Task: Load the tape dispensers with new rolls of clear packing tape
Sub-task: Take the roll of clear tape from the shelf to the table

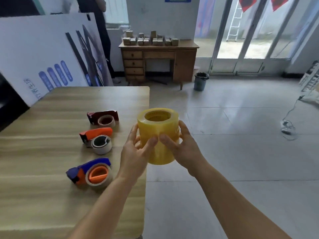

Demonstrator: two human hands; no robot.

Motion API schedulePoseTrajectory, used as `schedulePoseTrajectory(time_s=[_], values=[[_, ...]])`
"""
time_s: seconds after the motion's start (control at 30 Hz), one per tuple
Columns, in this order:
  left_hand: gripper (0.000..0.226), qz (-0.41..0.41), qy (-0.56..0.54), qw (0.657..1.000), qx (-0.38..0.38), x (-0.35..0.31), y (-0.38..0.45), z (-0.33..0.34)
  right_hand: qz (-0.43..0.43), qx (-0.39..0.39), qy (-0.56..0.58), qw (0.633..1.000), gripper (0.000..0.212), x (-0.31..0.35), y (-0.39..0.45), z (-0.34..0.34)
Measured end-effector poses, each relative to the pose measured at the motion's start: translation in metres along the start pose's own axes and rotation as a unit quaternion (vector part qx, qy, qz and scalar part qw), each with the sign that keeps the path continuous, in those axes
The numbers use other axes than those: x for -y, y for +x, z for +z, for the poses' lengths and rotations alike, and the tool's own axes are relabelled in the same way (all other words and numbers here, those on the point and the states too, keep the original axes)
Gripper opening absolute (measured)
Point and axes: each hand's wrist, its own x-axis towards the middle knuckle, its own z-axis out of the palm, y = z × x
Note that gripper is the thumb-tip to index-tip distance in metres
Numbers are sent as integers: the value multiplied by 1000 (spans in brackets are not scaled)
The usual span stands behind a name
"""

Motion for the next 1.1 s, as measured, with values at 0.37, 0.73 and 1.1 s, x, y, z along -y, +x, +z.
schedulePoseTrajectory(time_s=[0.37, 0.73, 1.1], values=[[88, -18, 12, 985, -169, 18, 69, 58, -9, 173, 2, 985, 59, -21, 123, -42], [79, -13, 34, 945, -324, 44, 146, -19, -25, 303, -12, 952, 87, -23, 236, 61], [70, -8, 62, 892, -447, 34, 182, -114, -13, 440, -11, 898, 81, 9, 296, 184]])
